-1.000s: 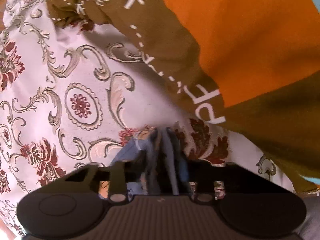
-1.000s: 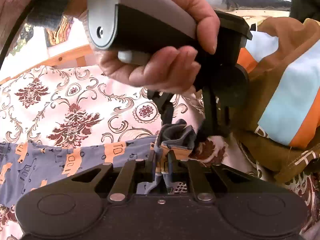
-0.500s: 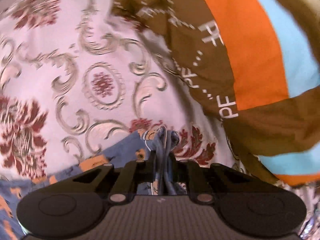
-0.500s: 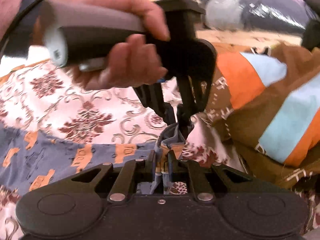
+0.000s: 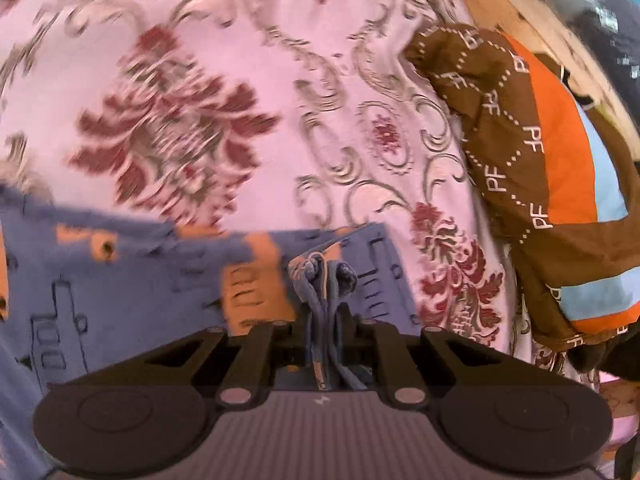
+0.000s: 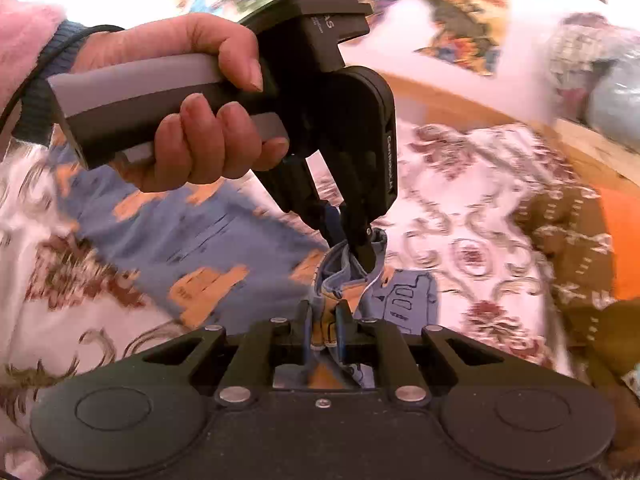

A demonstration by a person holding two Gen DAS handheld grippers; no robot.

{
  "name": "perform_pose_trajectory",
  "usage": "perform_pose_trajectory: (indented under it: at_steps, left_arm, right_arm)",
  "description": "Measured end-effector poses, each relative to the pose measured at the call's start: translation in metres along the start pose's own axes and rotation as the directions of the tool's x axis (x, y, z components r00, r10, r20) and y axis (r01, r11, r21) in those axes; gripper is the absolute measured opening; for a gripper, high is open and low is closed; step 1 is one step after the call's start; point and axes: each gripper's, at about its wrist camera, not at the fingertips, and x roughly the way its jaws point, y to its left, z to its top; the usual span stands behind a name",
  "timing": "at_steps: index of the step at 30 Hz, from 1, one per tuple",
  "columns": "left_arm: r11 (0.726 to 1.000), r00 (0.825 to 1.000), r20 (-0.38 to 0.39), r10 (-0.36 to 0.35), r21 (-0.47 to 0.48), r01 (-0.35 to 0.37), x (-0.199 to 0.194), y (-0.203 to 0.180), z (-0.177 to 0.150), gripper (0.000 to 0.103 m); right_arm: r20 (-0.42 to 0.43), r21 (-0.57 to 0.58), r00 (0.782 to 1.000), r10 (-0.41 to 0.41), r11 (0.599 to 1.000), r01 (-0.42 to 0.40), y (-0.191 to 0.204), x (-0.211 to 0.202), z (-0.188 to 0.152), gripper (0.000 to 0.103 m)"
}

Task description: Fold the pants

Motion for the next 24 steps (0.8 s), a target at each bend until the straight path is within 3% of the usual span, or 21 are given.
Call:
perform_pose_trajectory:
  at_steps: [1,2,3,5,10,13,15,19,24]
  left_arm:
    - [1.0,1.0,0.012,-0.022,-0.016,0.023,0.001,0.01,-0.005,0.017]
    - [0.999,0.999,0.028,-0.042,-0.03,0.042,0.001,0.018,-0.009,0.027]
    - [0.997,0.997,0.049,-0.067,-0.043,0.07,0.0,0.026,-0.013,0.044]
    - [0.991,0.991,0.09,-0.103,-0.077,0.11,0.0,0.041,-0.019,0.061]
    - [0.977,0.978,0.126,-0.165,-0.118,0.18,-0.003,0.059,-0.024,0.066]
    - [0.975,0.978,0.128,-0.165,-0.129,0.182,0.003,0.059,-0.025,0.063]
    - [0.98,0.982,0.112,-0.149,-0.118,0.162,0.005,0.056,-0.024,0.04]
    - [0.983,0.987,0.093,-0.134,-0.11,0.144,0.006,0.053,-0.023,0.021]
    - [0.976,0.984,0.085,-0.154,-0.143,0.165,0.002,0.061,-0.024,0.014]
  right_arm:
    - [-0.017,-0.023,1.0,0.009,1.0,-0.009,0.005,0.004,-0.001,0.012]
    - [-0.033,-0.039,0.999,0.012,0.999,-0.014,0.01,0.008,-0.003,0.013]
    - [-0.049,-0.053,0.999,0.017,0.998,-0.019,0.013,0.012,-0.004,0.013]
    - [-0.071,-0.073,0.997,0.019,0.997,-0.024,0.021,0.015,-0.006,0.014]
    - [-0.082,-0.108,0.996,0.019,0.994,-0.028,0.027,0.021,-0.011,0.019]
    - [-0.083,-0.137,0.996,0.013,0.99,-0.025,0.031,0.022,-0.015,0.02]
    - [-0.078,-0.154,0.997,0.006,0.988,-0.018,0.034,0.022,-0.015,0.02]
    - [-0.069,-0.148,0.998,0.002,0.989,-0.012,0.034,0.022,-0.015,0.017]
    - [-0.052,-0.144,0.999,0.004,0.99,-0.012,0.034,0.02,-0.011,0.015]
